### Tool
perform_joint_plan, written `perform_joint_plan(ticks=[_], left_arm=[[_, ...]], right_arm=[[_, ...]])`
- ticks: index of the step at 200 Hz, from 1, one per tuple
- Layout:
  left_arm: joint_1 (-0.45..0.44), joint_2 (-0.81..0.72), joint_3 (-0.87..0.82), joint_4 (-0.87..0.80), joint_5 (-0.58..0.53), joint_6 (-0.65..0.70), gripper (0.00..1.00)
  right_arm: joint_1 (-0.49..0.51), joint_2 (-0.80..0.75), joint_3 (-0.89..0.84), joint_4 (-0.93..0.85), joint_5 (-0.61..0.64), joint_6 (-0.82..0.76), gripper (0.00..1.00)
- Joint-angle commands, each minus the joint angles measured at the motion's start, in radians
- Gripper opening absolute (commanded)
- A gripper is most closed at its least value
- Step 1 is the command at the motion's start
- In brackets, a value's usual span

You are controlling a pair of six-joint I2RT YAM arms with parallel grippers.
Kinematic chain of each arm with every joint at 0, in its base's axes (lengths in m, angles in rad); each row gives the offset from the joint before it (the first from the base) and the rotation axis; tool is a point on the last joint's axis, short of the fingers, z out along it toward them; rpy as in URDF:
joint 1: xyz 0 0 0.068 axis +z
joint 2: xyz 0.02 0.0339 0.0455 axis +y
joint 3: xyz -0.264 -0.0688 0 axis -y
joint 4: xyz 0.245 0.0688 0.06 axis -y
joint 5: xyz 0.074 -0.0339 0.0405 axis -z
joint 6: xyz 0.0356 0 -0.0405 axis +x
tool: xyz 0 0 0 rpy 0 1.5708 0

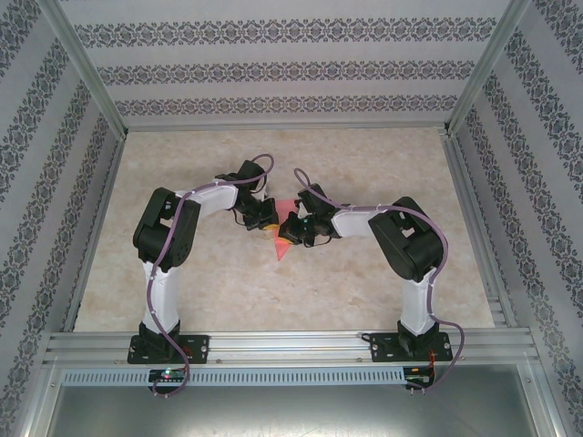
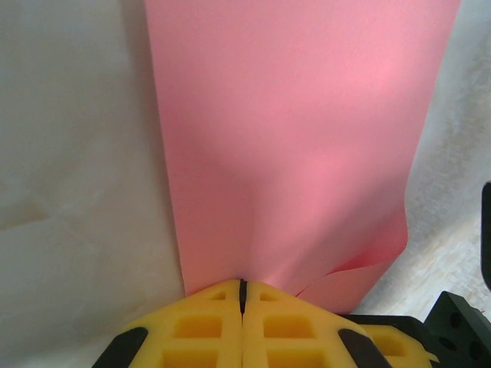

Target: Fold a paper plane with a square sheet of paper (pick it up from the middle)

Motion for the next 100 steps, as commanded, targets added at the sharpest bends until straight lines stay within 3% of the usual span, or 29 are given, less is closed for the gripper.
perform_joint_plan(ticks=[1, 100], left_arm=[[-0.004, 0.026, -0.02, -0.047, -0.016, 0.022, 0.08], [-0.004, 0.026, -0.018, -0.049, -0.016, 0.023, 0.08]], right_arm=[[-0.005, 0.026, 0.019, 0.008, 0.027, -0.013, 0.04], [-0.01, 0.023, 0.006, 0.056, 0.016, -0.004, 0.05]])
